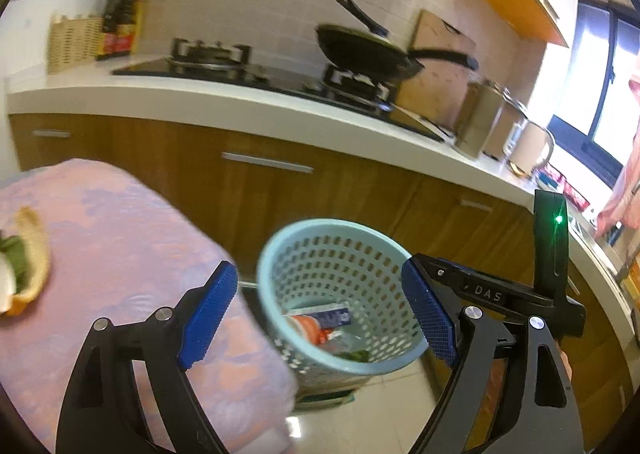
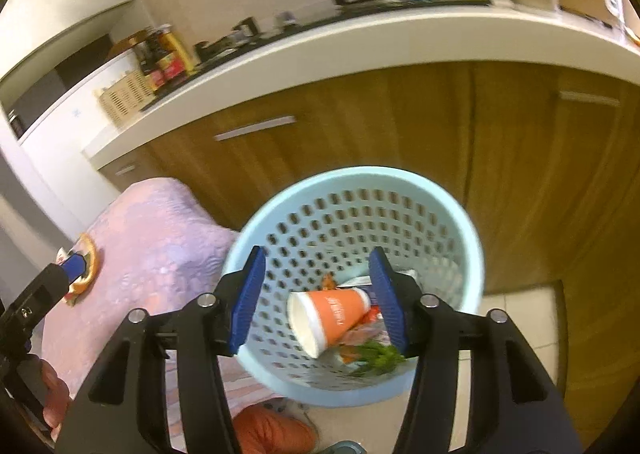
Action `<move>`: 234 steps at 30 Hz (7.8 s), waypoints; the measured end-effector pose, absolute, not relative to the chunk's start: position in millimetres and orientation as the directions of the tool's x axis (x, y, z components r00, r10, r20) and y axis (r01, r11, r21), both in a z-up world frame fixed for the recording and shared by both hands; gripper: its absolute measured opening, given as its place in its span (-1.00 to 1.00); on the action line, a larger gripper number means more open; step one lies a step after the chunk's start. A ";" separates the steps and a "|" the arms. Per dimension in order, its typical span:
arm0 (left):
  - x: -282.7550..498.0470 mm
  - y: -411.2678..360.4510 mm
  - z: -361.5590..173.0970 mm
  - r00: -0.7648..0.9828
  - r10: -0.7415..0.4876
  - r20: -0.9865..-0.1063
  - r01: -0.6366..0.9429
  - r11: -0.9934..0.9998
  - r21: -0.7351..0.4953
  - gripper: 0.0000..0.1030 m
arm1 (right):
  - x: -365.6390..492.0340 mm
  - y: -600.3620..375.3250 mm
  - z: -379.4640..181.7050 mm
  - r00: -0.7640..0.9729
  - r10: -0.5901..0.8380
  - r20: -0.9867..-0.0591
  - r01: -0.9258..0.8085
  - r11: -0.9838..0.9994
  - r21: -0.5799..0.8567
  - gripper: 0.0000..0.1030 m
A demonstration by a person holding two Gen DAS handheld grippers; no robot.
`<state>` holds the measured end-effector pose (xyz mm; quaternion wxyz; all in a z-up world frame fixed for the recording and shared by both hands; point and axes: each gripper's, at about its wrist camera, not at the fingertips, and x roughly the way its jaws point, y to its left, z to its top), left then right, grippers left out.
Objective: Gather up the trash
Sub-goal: 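Move both open tools back toward the table, then grasp the orange peel with the left tool while the right tool grasps the red-and-white paper cup, then carry both items over the blue basket and open both tools to drop them, then move both open tools back toward the table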
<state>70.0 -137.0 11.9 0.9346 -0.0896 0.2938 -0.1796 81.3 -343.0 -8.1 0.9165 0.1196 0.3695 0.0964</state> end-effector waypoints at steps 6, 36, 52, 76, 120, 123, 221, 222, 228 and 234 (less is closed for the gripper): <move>39.1 -86.4 18.3 0.823 -0.271 -0.499 0.169 0.956 -0.239 0.59 | 72.1 -278.0 2.3 0.692 0.342 -0.636 -0.225 0.939 0.261 0.22; 13.3 169.3 6.6 0.770 0.131 -0.625 -0.278 0.950 -0.142 0.59 | 71.2 -11.2 6.5 0.453 0.654 -0.606 -0.698 0.683 0.215 0.22; 59.4 237.4 -36.5 0.783 -0.090 -0.615 -0.240 0.870 -0.432 0.56 | 115.4 76.4 -14.1 0.362 0.632 -0.685 -0.761 0.625 0.174 0.22; 87.0 190.7 -39.7 0.688 -0.003 -0.726 -0.209 0.957 -0.202 0.52 | 73.0 -1.1 -11.8 0.464 0.654 -0.597 -0.699 0.685 0.207 -0.07; 33.8 151.2 -17.3 0.827 -0.026 -0.561 -0.075 0.985 -0.157 -0.37 | 39.8 -20.4 -34.8 0.269 0.648 -0.712 -0.713 0.631 0.306 -0.20; 33.7 148.7 -15.8 0.828 -0.029 -0.560 -0.070 0.985 -0.155 -0.37 | 33.5 -28.1 -27.0 0.310 0.650 -0.694 -0.713 0.642 0.282 -0.21; 43.0 48.3 25.4 0.831 -0.081 -0.550 -0.008 0.987 -0.158 0.20 | 86.3 -124.4 28.6 0.590 0.552 -0.590 -0.538 0.813 0.223 -0.18; 41.9 60.4 22.7 0.828 -0.064 -0.557 -0.031 0.987 -0.159 0.20 | 88.0 -114.1 27.7 0.567 0.573 -0.591 -0.562 0.794 0.231 -0.18; 52.5 102.8 4.2 0.796 -0.004 -0.605 -0.095 0.987 -0.131 0.25 | 106.7 -42.9 18.9 0.509 0.614 -0.603 -0.634 0.741 0.220 -0.18; 81.3 126.2 -22.7 0.748 -0.018 -0.664 -0.106 0.984 -0.145 0.25 | 145.5 -7.1 -1.4 0.533 0.573 -0.623 -0.570 0.787 0.236 -0.14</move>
